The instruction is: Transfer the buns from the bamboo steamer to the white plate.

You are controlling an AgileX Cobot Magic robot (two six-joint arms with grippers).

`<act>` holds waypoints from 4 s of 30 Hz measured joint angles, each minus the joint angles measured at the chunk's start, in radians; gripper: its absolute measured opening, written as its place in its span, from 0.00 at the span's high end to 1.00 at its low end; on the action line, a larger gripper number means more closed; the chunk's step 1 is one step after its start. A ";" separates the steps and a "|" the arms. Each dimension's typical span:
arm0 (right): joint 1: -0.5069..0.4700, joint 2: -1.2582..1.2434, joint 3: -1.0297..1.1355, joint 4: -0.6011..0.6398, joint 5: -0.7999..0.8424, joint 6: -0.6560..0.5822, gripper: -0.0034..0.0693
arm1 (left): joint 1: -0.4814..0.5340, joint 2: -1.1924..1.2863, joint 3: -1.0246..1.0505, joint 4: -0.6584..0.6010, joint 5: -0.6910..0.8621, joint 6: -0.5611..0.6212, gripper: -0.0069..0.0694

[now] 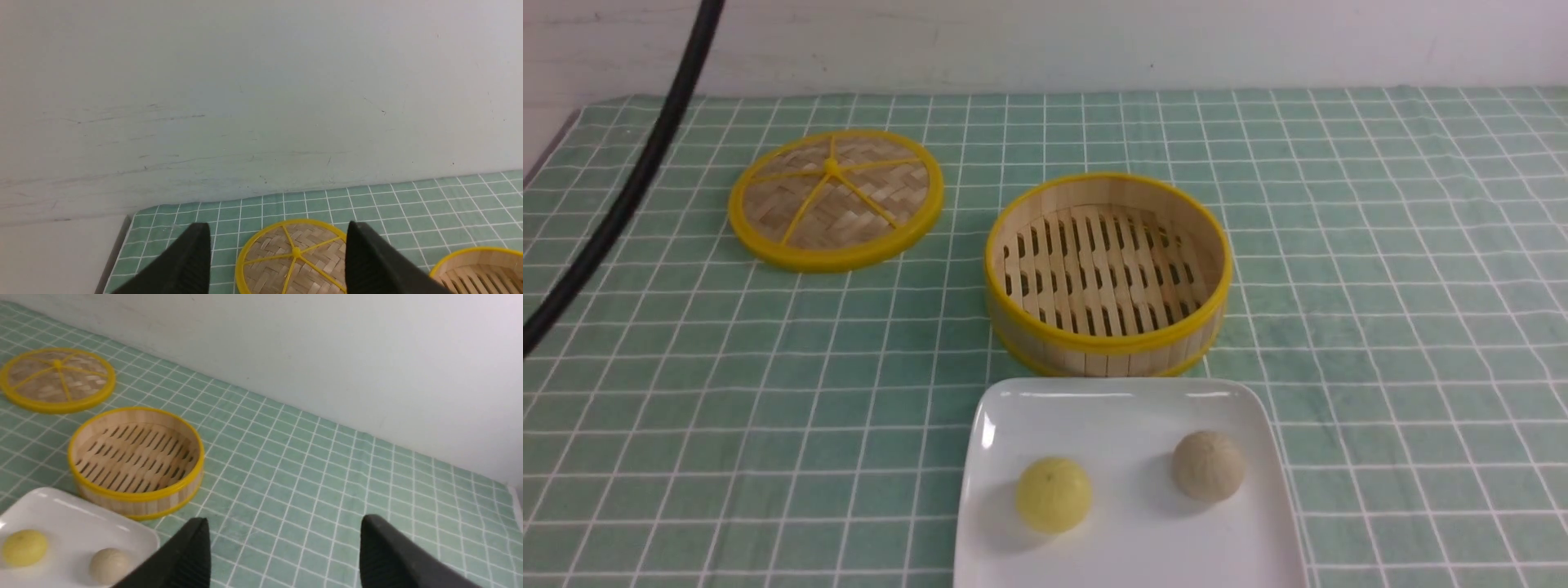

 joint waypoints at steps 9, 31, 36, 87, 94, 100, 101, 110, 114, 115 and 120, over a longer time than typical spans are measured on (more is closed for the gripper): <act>0.000 -0.297 0.264 0.043 -0.025 0.022 0.29 | 0.000 0.001 0.000 0.001 -0.006 -0.018 0.32; 0.000 -0.589 1.205 -0.209 -0.813 0.120 0.29 | 0.000 0.001 0.000 -0.026 0.000 -0.034 0.32; 0.000 -0.589 1.215 -0.214 -0.862 0.373 0.38 | 0.000 0.006 0.000 -0.025 0.000 -0.033 0.32; 0.000 -0.589 1.333 -0.247 -0.697 0.597 0.74 | 0.000 0.052 0.001 -0.012 -0.020 -0.034 0.42; 0.000 -0.589 1.350 -0.003 -0.716 0.597 0.73 | 0.000 0.052 0.001 -0.013 -0.020 -0.034 0.42; 0.000 -0.589 1.412 -0.172 -0.736 0.602 0.72 | 0.000 0.052 0.001 -0.028 -0.015 -0.034 0.42; 0.000 -0.589 1.419 -0.189 -0.741 0.602 0.72 | 0.000 0.052 0.001 -0.029 -0.015 -0.034 0.42; 0.000 -0.589 1.484 -0.215 -0.847 0.603 0.70 | 0.000 0.052 0.001 -0.033 0.004 -0.034 0.42; 0.000 -0.589 1.485 -0.087 -0.861 0.603 0.69 | 0.000 0.052 0.001 -0.033 0.008 -0.034 0.42; 0.000 -0.589 1.485 -0.038 -0.862 0.603 0.69 | 0.000 0.052 0.001 -0.033 0.008 -0.034 0.42; 0.000 -0.589 1.485 0.022 -0.866 0.604 0.68 | 0.000 0.052 0.001 -0.033 0.013 -0.034 0.43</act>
